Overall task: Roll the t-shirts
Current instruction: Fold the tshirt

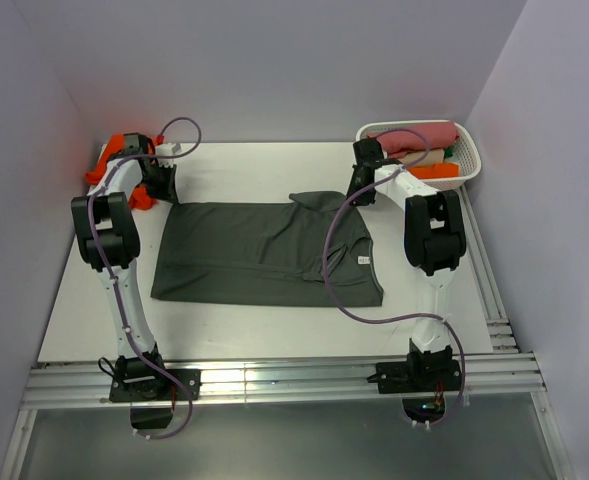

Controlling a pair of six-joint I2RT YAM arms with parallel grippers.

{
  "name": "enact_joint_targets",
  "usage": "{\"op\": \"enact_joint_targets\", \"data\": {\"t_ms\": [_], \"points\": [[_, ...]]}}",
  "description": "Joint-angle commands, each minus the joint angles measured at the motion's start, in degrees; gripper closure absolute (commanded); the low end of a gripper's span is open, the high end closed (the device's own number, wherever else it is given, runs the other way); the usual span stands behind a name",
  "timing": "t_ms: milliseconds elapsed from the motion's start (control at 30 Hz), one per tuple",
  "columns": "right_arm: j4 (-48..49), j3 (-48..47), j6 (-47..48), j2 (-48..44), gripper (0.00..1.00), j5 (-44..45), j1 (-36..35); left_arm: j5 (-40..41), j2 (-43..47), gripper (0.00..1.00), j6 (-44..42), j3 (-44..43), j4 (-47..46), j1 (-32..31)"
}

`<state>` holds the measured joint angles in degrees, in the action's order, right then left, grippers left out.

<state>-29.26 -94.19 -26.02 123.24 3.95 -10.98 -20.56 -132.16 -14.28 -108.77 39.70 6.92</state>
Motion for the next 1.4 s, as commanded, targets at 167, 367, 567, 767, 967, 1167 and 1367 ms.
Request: {"op": "enact_joint_targets", "data": {"t_ms": [167, 367, 567, 767, 967, 1167, 1367], "points": [[3.24, 0.32, -0.26, -1.77, 0.97, -1.57, 0.44, 0.25, 1.90, 1.00, -0.30, -1.18, -1.12, -0.59], [4.56, 3.04, -0.52, -4.41, 1.00, -0.87, 0.44, 0.52, 3.31, 1.00, 0.04, -0.30, -1.82, -0.59], [5.17, 4.81, -0.52, -7.40, 1.00, -0.08, 0.52, 0.61, 5.07, 1.00, 0.48, 0.31, -2.17, -0.59], [6.05, 6.74, -0.61, -10.38, 1.00, 0.01, 0.52, 0.52, 7.17, 1.00, 0.22, 1.02, -2.26, -0.50], [7.02, 9.55, -1.14, -13.11, 1.00, -0.43, 0.52, -0.53, 9.81, 1.00, -0.57, 2.24, -1.48, -0.33], [8.16, 14.03, -1.23, -16.71, 1.00, -0.52, 0.52, -1.68, 13.06, 1.00, -2.85, 4.79, 0.55, 0.37], [9.56, 19.48, -1.75, -20.58, 1.00, 0.18, 0.17, -3.43, 16.40, 1.00, -6.02, 9.18, 2.40, 1.34]]}}
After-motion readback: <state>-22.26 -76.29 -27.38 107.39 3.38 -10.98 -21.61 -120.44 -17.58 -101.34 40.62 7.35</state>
